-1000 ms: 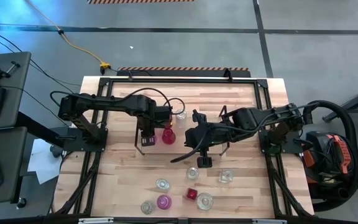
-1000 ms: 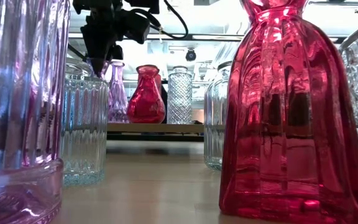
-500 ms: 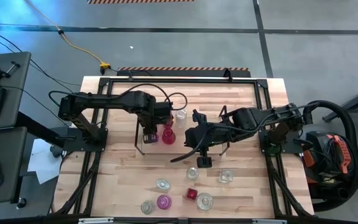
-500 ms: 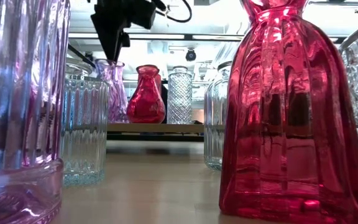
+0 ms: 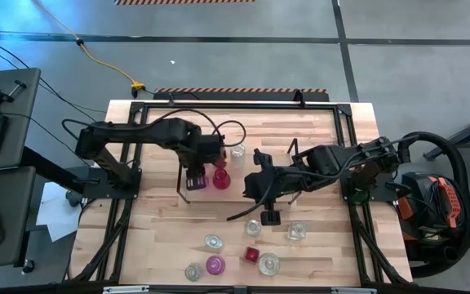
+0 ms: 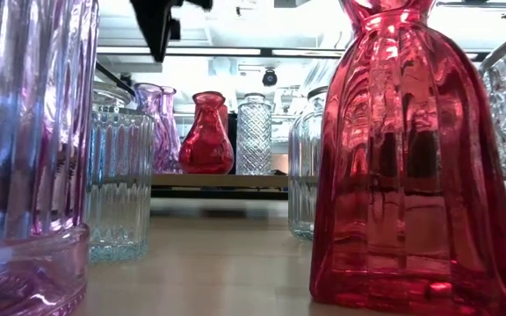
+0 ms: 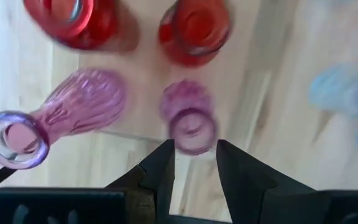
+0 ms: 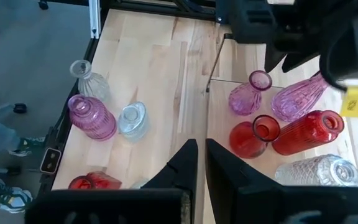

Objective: Sort vases onto shelf
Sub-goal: Put the pink vase aligned with the other pink vase on the shelf

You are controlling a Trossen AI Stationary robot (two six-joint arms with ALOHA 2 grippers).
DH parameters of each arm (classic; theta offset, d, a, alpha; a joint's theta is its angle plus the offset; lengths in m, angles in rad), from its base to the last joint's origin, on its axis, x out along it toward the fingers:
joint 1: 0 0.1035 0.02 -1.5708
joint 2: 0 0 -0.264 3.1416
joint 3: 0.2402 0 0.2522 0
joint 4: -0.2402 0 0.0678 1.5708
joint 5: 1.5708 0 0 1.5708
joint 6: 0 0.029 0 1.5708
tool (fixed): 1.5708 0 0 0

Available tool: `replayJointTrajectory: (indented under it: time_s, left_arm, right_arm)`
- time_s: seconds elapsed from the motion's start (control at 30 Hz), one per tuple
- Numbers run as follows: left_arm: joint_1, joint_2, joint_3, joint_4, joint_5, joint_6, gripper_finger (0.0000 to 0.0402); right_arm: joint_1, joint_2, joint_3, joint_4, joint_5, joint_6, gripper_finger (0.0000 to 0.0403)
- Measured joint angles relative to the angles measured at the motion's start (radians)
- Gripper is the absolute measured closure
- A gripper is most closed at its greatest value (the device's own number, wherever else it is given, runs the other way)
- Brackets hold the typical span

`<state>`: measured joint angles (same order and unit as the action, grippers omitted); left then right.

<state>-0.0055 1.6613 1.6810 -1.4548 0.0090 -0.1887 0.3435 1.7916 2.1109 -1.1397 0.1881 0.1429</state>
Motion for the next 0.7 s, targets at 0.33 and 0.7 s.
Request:
replayJointTrajectory:
  time_s: [0.33, 0.7]
  left_arm:
    - [-0.202, -0.047, -0.016, 0.115, -0.091, -0.170, 0.0304]
    - [-0.286, -0.016, -0.016, 0.118, -0.108, -0.229, 0.0385]
  right_arm:
    - [-0.001, 0.000, 0.000, 0.027, 0.165, 0.014, 0.0386]
    - [-0.024, 0.000, 0.000, 0.057, 0.170, 0.007, 0.0386]
